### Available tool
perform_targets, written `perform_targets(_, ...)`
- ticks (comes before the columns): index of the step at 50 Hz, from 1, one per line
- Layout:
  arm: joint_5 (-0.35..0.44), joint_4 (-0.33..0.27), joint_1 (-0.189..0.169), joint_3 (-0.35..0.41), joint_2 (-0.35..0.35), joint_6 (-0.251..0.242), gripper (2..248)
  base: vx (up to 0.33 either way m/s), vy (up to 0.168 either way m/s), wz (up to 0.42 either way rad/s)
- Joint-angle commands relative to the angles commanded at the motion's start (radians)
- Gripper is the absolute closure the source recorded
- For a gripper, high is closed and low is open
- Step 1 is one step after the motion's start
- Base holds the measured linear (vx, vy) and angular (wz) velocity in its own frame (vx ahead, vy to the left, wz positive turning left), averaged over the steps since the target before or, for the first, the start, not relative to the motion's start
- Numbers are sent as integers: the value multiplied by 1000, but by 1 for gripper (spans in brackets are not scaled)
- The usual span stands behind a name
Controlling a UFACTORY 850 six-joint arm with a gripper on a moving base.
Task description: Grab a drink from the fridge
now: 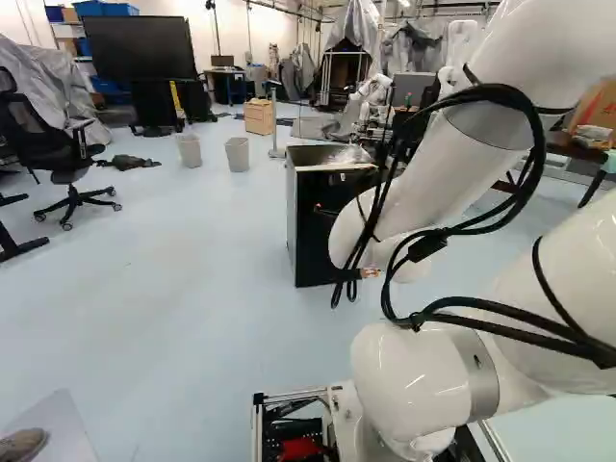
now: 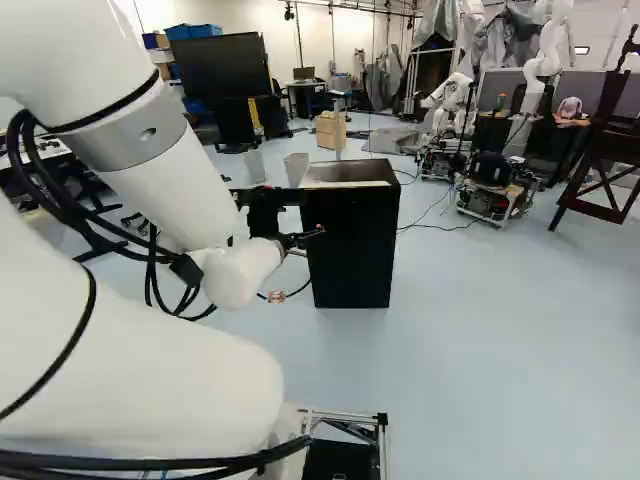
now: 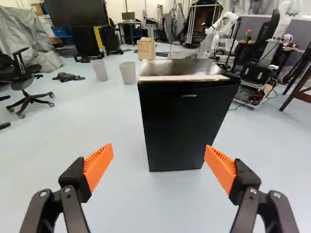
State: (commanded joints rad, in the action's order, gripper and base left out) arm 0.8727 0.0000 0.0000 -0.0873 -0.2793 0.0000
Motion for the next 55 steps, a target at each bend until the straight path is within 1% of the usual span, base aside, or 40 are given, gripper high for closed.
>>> perform_targets(28,0,0,0,0,0,0,3,13,0,-3)
perform_targets(55,0,0,0,0,0,0,3,46,5,-10)
